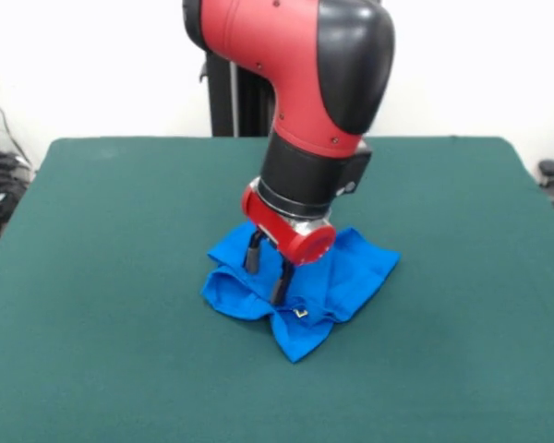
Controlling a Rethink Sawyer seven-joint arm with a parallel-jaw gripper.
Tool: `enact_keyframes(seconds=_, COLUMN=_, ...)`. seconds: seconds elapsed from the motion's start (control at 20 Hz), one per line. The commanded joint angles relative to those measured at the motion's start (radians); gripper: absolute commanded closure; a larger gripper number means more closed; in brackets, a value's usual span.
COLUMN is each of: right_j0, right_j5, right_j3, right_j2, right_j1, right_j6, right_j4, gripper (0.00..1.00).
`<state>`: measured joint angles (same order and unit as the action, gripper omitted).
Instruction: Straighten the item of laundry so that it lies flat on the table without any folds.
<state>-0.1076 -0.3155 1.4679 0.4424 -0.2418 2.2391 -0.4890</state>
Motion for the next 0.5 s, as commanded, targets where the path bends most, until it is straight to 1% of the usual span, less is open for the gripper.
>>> enact_keyframes(seconds=0.05, right_j0=0.043, right_j5=-0.002, right_j3=0.015, right_j2=-0.092, right_j1=0.011, right_j6=0.082, right_j4=0.047, gripper=0.0)
enact_keyframes(seconds=0.15, right_j0=0.03, right_j5=-0.019, right_j3=0.003, right_j2=-0.082, right_j1=0.02, right_j6=0.106, right_j4=0.034, gripper=0.0)
enact_keyframes(seconds=0.25, right_j0=0.034, right_j5=-0.013, right_j3=0.009, right_j2=-0.09, right_j1=0.015, right_j6=0.1, right_j4=0.04, gripper=0.0)
enact_keyframes(seconds=0.3, right_j0=0.036, right_j5=-0.009, right_j3=0.013, right_j2=-0.094, right_j1=0.013, right_j6=0.097, right_j4=0.043, gripper=1.0)
enact_keyframes(seconds=0.5, right_j0=0.048, right_j5=-0.003, right_j3=0.022, right_j2=-0.108, right_j1=0.006, right_j6=0.094, right_j4=0.044, gripper=1.0)
